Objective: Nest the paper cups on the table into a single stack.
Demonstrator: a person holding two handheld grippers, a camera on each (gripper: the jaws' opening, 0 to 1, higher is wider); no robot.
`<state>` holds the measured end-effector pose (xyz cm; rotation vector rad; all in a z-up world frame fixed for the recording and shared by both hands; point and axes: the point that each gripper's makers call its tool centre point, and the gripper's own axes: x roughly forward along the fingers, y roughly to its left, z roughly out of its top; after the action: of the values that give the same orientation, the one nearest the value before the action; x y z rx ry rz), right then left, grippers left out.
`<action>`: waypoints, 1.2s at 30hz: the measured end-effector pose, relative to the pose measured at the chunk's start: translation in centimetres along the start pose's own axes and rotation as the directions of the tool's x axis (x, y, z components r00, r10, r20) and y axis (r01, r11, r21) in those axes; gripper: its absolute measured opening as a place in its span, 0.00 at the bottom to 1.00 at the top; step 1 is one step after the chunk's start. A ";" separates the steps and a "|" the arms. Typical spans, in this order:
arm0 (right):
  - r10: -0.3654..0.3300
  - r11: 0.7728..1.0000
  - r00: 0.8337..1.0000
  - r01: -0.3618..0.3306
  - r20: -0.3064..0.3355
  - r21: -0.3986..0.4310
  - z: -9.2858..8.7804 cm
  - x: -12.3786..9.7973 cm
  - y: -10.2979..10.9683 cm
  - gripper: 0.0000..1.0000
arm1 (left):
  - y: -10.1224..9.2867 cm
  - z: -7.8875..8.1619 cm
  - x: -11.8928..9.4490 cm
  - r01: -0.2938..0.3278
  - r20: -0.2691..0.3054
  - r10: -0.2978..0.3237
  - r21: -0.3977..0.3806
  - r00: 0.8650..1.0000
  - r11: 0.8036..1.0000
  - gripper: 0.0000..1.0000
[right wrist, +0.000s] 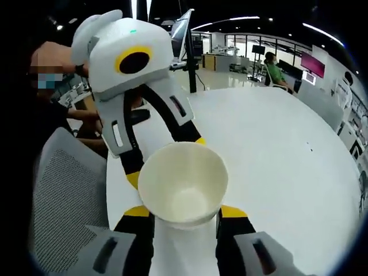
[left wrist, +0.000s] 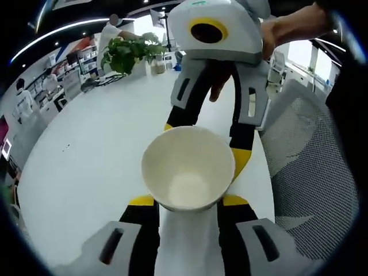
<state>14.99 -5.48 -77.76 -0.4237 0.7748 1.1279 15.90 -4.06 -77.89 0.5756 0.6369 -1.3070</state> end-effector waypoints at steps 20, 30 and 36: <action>0.019 0.999 1.000 -0.019 0.011 -0.027 3.8 2.6 -6.8 0.40 | 7.6 0.3 0.0 -0.048 -0.011 0.047 -0.022 0.999 0.999 0.37; 0.037 0.999 0.999 -0.037 -0.004 -0.022 4.3 3.6 -9.3 0.40 | 10.1 0.4 0.7 -0.047 -0.008 0.046 -0.056 0.999 0.997 0.37; 0.053 0.999 0.999 -0.053 -0.014 -0.013 3.9 4.2 -9.8 0.40 | 10.6 -0.1 1.2 -0.039 -0.017 0.038 -0.057 0.999 0.998 0.37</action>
<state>26.17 -3.98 -78.96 -0.4249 0.7947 1.1811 26.52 -2.96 -78.48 0.5492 0.6719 -1.2455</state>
